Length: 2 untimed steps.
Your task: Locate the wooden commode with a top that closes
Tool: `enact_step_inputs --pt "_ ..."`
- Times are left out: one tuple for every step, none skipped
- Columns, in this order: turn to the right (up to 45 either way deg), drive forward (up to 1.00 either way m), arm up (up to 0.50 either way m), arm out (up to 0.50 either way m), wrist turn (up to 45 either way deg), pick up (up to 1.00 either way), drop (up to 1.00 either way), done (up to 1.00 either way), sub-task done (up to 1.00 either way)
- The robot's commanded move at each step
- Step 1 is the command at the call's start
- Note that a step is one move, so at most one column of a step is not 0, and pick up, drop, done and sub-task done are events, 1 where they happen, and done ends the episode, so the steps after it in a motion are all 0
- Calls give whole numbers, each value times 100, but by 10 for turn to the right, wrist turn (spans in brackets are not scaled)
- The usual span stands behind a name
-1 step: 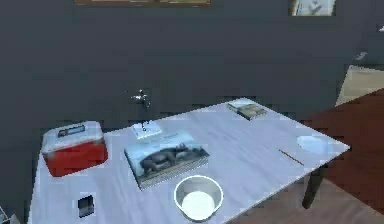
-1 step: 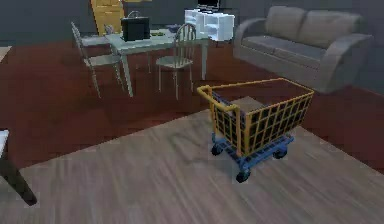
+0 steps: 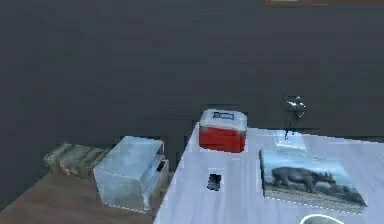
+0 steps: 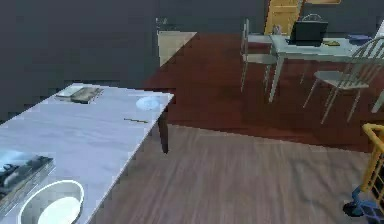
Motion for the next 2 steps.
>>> enact_step_inputs --pt "-450 0 0 0 0 0 0 0 0" --pt "-450 0 0 0 0 0 0 0 0"
